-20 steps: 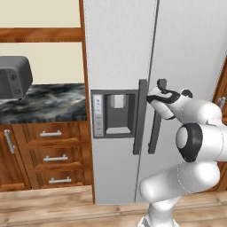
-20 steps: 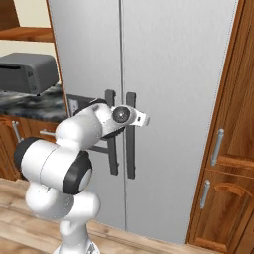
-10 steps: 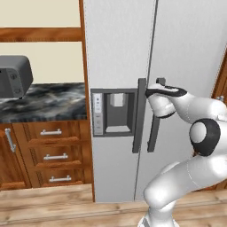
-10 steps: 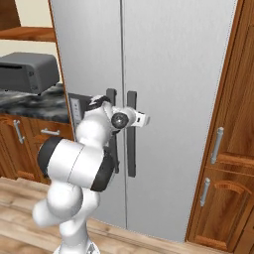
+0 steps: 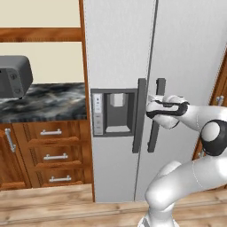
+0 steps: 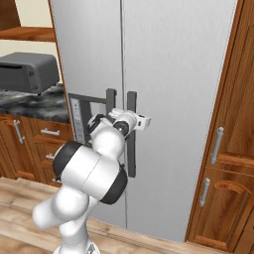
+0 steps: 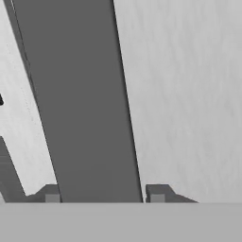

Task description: Place one of the steaks on the plate and the other in the bowl. Then place the bowl in the fridge.

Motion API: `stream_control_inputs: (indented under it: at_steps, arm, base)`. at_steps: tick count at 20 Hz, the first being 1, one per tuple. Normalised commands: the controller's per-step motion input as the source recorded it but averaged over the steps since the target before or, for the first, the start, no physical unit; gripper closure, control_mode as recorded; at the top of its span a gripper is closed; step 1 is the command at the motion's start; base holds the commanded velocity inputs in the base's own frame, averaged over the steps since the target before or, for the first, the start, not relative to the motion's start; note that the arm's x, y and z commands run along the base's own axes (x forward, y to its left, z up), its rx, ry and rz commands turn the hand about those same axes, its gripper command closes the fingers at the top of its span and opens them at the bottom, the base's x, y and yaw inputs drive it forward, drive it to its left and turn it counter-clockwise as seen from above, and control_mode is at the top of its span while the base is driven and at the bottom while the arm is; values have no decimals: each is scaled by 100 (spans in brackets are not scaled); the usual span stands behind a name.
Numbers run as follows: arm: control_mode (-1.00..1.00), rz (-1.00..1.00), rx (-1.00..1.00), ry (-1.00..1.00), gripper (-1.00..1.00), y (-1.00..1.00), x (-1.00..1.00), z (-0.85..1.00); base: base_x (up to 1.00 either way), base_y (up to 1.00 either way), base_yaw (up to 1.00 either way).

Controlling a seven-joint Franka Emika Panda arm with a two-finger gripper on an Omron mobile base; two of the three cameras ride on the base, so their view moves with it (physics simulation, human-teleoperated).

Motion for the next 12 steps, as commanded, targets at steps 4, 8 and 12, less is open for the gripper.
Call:
stream_control_inputs:
  at_steps: [4,8,12]
  arm:
    - [-100,9,0,9,100,-20,0,25]
    - [-100,10,0,12,100,-14,-10,24]
    - [-100,10,0,14,100,-13,-35,15]
  base:
    - [0,0,0]
    - [0,0,0]
    - [0,0,0]
